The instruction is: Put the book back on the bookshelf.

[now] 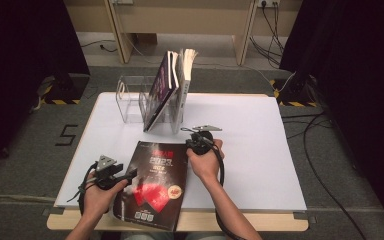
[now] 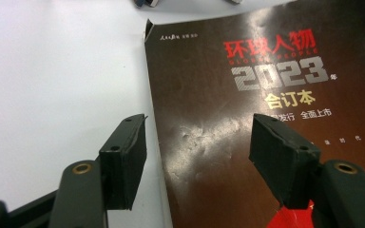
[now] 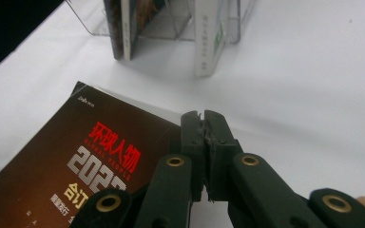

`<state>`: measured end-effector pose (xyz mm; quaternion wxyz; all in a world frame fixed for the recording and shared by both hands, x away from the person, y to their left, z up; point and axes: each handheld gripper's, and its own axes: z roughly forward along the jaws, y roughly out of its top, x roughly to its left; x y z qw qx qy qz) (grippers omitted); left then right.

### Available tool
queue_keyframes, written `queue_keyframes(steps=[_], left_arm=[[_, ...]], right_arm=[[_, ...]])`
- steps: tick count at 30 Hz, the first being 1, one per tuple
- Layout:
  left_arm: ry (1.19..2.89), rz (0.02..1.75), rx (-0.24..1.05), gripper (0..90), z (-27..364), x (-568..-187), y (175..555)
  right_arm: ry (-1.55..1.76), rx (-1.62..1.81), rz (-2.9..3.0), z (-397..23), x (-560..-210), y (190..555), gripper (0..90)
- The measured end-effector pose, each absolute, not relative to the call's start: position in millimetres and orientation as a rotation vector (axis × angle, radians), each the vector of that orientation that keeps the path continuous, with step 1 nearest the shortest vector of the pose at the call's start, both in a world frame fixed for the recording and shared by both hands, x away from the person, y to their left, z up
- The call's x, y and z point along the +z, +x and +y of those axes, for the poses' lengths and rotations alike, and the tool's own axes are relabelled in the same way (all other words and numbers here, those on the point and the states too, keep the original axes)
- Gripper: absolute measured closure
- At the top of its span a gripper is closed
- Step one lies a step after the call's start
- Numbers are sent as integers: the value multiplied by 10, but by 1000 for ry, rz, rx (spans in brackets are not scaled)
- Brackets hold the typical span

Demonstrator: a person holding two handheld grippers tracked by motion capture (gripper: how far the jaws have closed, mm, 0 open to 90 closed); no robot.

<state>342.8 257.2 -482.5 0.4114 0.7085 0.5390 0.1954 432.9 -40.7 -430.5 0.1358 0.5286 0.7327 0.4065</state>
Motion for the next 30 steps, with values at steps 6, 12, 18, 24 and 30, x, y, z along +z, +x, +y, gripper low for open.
queue_keyframes(steps=[6,12,18,24,30], left_arm=[[1770,1344,496,369,2569,-4789,3415],[1749,1310,508,370,2538,-4688,3380],[1732,1277,539,366,2496,-4587,3345],[1718,1239,580,354,2441,-4470,3319],[1698,1207,603,346,2389,-4365,3304]], right_arm=[[1454,1251,2079,-328,-4164,4250,884],[1388,1337,2034,-269,-3946,4152,884],[1353,1408,1994,-183,-3757,4104,884],[1342,1451,1962,-72,-3630,4096,885],[1304,1478,1947,36,-3496,4091,884]])
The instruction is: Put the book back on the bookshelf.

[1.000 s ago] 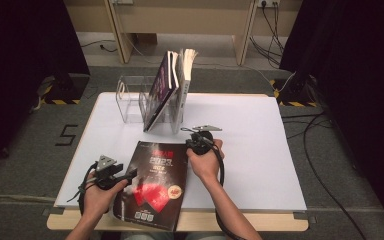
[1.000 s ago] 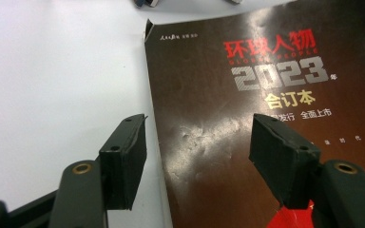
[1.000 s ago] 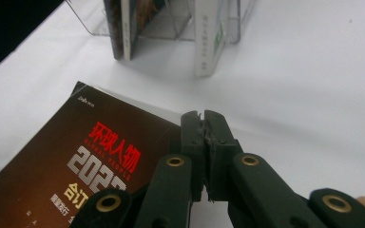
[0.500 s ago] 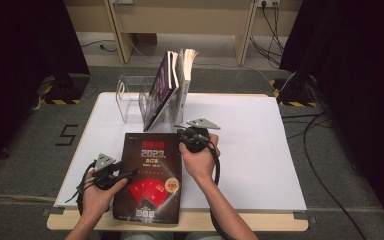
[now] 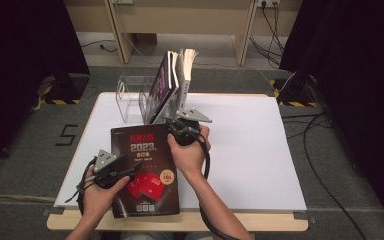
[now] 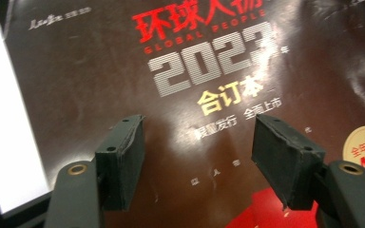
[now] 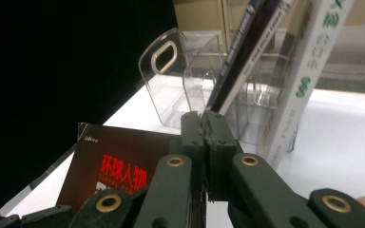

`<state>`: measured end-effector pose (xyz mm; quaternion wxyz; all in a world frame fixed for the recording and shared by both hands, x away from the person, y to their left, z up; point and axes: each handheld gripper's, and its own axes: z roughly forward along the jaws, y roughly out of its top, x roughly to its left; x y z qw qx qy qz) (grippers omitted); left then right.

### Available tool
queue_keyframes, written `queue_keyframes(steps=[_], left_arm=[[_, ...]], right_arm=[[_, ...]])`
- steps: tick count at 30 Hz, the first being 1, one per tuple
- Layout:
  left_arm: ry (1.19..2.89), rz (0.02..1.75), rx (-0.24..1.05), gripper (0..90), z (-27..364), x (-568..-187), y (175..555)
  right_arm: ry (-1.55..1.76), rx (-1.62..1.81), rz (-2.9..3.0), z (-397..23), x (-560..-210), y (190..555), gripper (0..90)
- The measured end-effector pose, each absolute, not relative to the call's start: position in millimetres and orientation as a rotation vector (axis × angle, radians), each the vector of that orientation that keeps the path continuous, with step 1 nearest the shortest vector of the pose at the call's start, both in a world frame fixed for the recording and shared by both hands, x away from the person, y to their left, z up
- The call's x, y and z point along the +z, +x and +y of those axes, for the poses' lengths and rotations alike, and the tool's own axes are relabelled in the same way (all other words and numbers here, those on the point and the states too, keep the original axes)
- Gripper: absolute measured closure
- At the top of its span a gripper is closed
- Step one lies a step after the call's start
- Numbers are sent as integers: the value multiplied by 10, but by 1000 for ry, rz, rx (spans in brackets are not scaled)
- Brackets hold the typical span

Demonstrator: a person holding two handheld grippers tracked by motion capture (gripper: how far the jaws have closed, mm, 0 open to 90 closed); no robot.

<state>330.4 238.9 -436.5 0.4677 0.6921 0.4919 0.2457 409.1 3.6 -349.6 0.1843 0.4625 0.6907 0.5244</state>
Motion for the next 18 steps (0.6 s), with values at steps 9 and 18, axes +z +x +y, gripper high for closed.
queue_keyframes(steps=[9,18], left_arm=[[1652,1180,631,344,2390,-4215,3269],[1625,1146,608,345,2330,-4111,3252]], right_arm=[[1271,1537,1897,24,-3293,4093,885],[1229,1571,1830,-32,-3070,4096,885]])
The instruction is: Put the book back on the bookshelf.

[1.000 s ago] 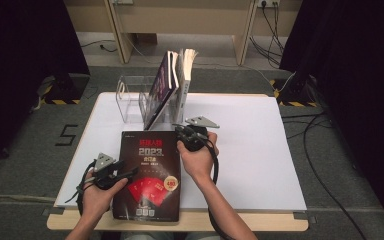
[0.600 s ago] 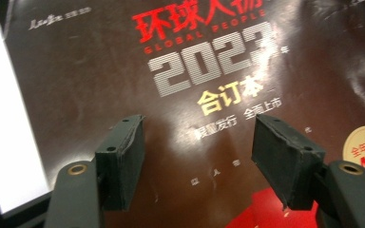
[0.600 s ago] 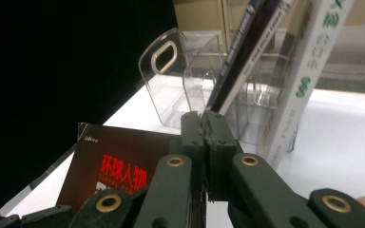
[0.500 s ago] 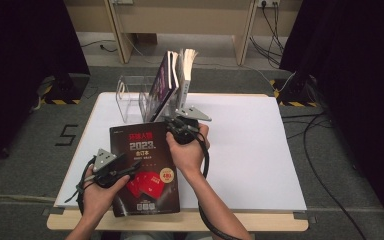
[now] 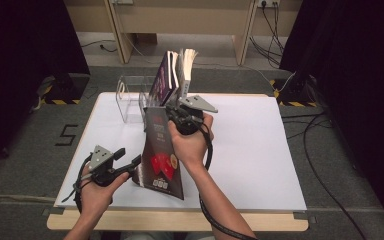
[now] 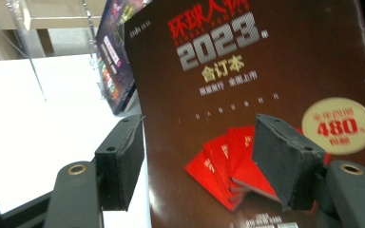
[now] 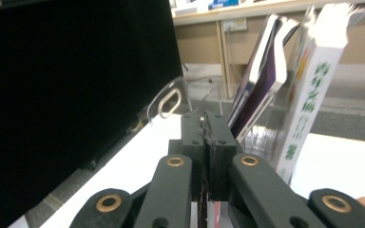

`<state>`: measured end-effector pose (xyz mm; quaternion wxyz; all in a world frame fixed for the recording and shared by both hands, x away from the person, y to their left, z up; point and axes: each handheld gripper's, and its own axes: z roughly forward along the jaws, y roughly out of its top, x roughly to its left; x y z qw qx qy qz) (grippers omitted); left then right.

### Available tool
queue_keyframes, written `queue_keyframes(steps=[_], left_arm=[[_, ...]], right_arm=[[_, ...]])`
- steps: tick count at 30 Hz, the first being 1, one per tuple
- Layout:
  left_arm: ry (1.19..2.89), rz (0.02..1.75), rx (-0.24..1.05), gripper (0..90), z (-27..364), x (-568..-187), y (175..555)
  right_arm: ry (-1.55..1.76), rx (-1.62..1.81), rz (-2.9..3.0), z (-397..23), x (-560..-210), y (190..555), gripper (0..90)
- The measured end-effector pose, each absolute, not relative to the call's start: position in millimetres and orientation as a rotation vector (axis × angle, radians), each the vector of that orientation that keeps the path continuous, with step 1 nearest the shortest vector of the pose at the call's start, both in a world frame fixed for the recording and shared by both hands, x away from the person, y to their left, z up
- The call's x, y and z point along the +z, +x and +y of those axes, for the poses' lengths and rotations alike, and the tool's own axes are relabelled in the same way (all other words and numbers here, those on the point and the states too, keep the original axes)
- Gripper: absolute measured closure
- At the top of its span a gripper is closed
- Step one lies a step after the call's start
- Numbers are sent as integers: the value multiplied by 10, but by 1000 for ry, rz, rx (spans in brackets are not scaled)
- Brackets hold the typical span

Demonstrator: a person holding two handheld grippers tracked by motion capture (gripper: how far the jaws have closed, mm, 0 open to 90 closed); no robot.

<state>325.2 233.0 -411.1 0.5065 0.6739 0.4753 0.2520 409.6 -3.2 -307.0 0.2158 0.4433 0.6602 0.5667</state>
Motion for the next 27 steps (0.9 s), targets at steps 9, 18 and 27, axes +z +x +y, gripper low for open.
queue_keyframes(steps=[9,18,27], left_arm=[[1643,1083,589,342,2155,-3971,3290],[1648,1054,593,339,2045,-3876,3366],[1636,1049,590,339,2032,-3788,3444]], right_arm=[[1218,1612,1769,-9,-2957,4108,885],[1233,1618,1732,84,-2939,4143,885],[1232,1631,1721,121,-2882,4181,885]])
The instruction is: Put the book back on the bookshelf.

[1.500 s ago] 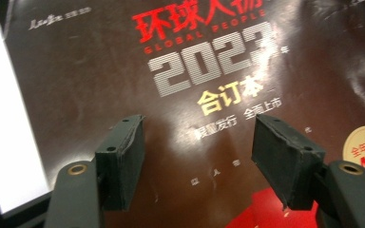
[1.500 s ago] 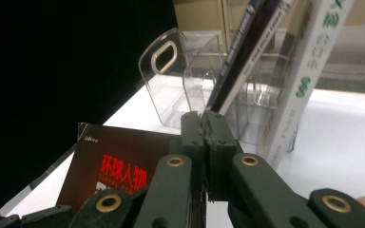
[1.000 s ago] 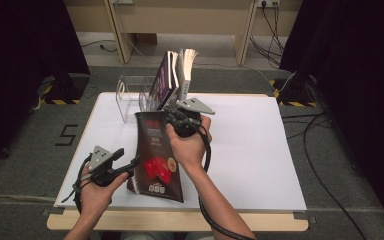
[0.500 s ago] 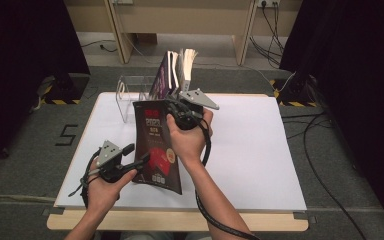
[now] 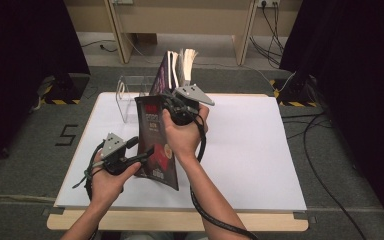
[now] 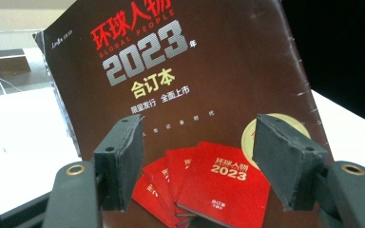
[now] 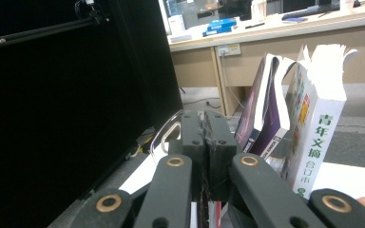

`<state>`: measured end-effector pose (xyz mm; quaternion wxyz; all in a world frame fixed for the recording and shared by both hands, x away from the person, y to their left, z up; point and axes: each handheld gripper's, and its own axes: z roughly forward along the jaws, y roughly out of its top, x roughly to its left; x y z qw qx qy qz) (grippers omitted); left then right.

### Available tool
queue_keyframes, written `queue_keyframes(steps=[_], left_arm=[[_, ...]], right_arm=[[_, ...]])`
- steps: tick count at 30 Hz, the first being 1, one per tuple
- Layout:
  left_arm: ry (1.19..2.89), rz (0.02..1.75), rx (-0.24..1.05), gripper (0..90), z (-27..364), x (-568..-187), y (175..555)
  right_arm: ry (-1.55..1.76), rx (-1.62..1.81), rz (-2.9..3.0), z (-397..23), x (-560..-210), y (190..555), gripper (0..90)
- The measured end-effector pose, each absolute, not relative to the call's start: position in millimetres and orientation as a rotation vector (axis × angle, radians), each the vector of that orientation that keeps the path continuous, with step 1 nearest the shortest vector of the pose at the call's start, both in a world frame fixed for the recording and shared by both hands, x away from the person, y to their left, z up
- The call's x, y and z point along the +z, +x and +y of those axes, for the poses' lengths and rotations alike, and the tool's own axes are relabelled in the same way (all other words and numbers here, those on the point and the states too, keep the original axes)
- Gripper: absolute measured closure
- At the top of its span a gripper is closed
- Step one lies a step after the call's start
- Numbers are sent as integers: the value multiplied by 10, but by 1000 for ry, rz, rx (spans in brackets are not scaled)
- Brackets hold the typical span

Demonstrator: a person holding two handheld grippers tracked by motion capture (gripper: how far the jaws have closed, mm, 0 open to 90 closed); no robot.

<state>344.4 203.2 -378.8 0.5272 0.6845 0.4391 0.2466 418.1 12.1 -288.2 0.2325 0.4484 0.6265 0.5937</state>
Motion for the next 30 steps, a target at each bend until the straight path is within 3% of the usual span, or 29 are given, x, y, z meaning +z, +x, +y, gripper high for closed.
queue_keyframes(steps=[30], left_arm=[[1623,1004,575,338,1772,-3522,3705]], right_arm=[[1222,1625,1733,248,-2887,4191,885]])
